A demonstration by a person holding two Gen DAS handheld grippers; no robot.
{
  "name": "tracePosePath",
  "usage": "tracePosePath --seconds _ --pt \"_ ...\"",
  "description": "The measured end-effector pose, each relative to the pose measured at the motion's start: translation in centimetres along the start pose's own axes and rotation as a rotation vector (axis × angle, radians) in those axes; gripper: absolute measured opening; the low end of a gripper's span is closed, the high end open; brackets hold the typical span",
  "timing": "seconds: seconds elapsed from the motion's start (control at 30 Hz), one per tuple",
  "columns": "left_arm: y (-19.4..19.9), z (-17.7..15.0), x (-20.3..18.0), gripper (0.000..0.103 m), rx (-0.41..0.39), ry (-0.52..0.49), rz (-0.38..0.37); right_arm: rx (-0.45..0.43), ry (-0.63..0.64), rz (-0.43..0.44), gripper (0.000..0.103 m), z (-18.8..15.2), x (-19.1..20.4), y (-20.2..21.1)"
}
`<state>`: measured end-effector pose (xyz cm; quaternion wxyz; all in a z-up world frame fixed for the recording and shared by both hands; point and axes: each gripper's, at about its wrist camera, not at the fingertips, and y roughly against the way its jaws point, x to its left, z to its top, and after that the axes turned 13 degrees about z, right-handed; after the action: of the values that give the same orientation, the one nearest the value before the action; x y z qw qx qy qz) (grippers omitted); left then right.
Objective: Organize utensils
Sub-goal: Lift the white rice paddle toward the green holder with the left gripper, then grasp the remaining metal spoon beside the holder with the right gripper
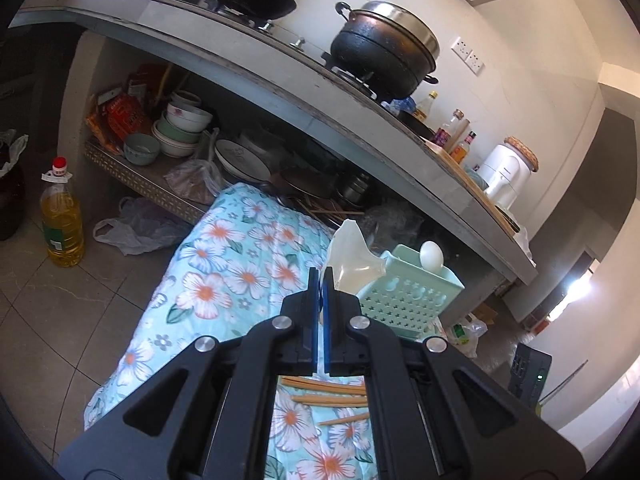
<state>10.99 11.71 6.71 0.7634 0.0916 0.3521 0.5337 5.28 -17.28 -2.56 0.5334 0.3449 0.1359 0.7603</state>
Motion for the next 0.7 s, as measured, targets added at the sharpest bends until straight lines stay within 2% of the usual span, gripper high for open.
tracePosePath --seconds 0.1,0.23,0.37,0.53,0.7 --pt "0.0 0.1 0.7 0.000 -0.002 0.013 0.014 0.056 0.082 -0.069 0.053 1.0 1.2 -3.2" --pt "-0.1 0.2 1.4 0.000 -0.005 0.024 0.034 0.161 0.210 -0.210 0.052 1.5 2.5 -7.5" --pt "-0.1 0.3 1.9 0.000 -0.014 0.034 0.049 0.229 0.299 -0.299 0.040 1.2 3.3 -9.9" --pt "-0.1 0.5 1.8 0.000 -0.024 0.034 0.056 0.282 0.307 -0.355 0.019 0.9 2.9 -11.6" --pt "0.1 0.7 1.5 0.000 -0.034 0.024 0.056 0.290 0.321 -0.404 0.012 0.4 2.8 -12.5"
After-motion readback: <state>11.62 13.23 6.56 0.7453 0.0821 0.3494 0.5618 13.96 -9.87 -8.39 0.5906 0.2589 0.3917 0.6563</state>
